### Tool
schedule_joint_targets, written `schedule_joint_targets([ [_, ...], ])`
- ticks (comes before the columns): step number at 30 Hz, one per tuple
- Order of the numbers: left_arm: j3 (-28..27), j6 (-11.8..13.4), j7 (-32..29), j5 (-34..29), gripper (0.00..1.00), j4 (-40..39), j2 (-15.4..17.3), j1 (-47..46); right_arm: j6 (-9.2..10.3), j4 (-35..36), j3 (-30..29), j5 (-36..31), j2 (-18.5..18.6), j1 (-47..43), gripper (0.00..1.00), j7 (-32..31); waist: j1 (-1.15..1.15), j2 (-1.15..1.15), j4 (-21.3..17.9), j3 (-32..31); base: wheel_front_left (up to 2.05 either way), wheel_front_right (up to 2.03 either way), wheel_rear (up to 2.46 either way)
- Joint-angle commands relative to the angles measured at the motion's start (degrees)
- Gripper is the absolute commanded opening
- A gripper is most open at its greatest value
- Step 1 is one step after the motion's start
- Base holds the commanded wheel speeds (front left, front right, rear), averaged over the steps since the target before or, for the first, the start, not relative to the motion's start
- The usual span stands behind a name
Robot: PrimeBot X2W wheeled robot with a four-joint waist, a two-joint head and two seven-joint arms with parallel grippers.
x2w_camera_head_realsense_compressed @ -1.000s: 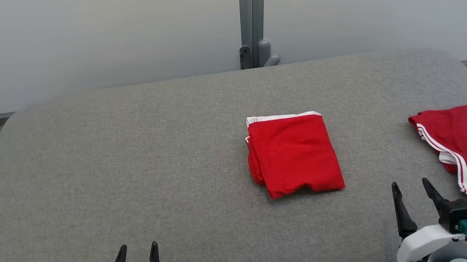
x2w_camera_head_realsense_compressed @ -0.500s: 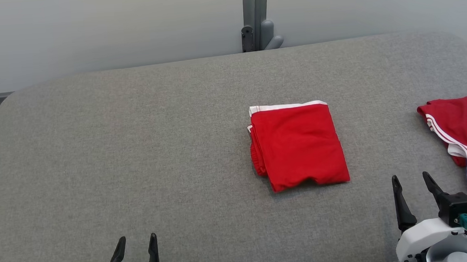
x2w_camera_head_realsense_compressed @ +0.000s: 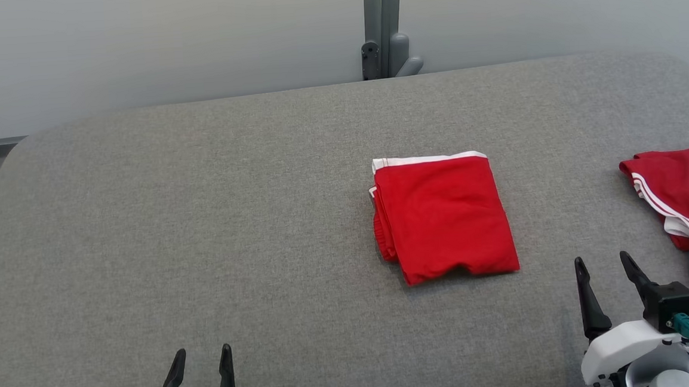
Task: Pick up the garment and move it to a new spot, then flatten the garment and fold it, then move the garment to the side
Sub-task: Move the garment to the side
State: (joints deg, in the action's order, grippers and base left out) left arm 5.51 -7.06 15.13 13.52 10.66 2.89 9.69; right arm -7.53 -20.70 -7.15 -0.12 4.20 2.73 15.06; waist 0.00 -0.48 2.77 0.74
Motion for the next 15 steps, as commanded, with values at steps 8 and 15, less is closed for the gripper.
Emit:
schedule_joint_targets([
  [8,-0.1,-0.23,-0.02,-0.47,1.0,-0.06,0.04,-0.47,0.1,-0.25,0.52,1.04,0.07,1.41,1.0,0.13,0.0,0.48,0.43,0.45,0.0,0.0,0.0],
  [15,-0.32,-0.28,-0.02,-0.71,1.0,-0.42,0.04,-1.49,0.11,-1.77,5.76,8.6,3.33,7.57,1.0,-3.36,0.0,0.48,0.36,2.06,0.0,0.0,0.0],
])
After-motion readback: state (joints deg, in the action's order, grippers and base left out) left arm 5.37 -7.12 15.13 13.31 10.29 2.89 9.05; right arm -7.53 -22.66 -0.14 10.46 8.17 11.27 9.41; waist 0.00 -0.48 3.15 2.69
